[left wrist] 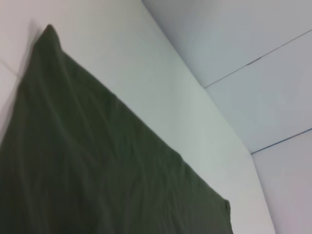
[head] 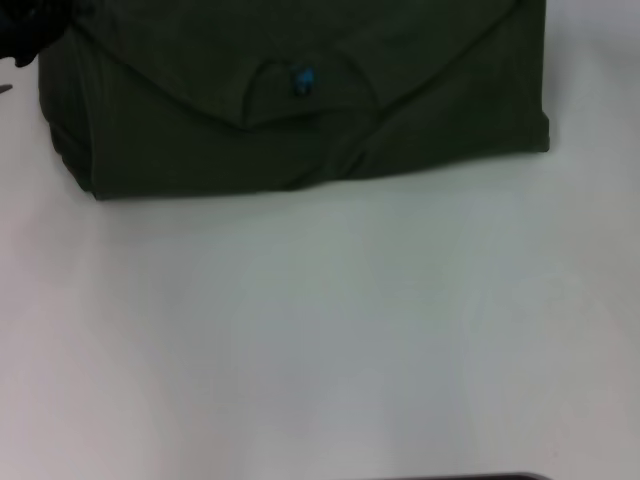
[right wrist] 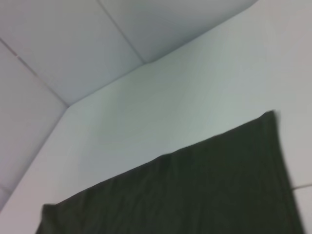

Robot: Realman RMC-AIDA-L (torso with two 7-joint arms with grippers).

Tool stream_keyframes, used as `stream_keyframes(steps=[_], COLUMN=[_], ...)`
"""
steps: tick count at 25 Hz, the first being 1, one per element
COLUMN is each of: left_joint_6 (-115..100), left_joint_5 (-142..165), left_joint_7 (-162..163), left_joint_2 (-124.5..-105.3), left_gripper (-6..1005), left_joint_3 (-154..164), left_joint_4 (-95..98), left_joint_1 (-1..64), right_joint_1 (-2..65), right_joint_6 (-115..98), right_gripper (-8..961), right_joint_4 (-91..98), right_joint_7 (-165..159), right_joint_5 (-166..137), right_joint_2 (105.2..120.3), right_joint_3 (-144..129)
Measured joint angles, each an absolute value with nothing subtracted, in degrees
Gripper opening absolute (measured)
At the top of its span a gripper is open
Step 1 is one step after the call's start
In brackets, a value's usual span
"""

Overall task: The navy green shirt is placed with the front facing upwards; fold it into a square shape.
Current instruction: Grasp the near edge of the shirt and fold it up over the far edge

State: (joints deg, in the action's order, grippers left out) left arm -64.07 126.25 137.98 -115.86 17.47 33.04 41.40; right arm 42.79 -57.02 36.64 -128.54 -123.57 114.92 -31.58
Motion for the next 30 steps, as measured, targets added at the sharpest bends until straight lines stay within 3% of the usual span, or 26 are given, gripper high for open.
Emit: stream_keyframes(steps=[10, 19, 30], left_joint_6=[-60.97, -59.04, -54.4], left_joint_5=[125.58, 125.34, 124.88], left_joint_7=[137.83, 137.48, 137.3], left_joint_2=[-116.27, -115.87, -116.78], left_gripper=[127, 132, 138], left_joint_3=[19.37, 19.54, 23.34], left_joint_4=[32.78, 32.58, 32.03], left_joint_1=[42.57, 44.17, 44.58], right_joint_1=[43.76, 45.73, 46.28], right_joint_6=[-50.06, -44.81, -35.32], right_gripper=[20, 48, 84], right_joint_4=[36.32, 36.23, 34.1], right_joint_7=[-125.7, -125.01, -124.64], right_joint_5=[-123.57, -123.57, -123.88], right_joint_2=[115.87, 115.54, 116.93], right_joint_3=[-33.5, -35.9, -45.93])
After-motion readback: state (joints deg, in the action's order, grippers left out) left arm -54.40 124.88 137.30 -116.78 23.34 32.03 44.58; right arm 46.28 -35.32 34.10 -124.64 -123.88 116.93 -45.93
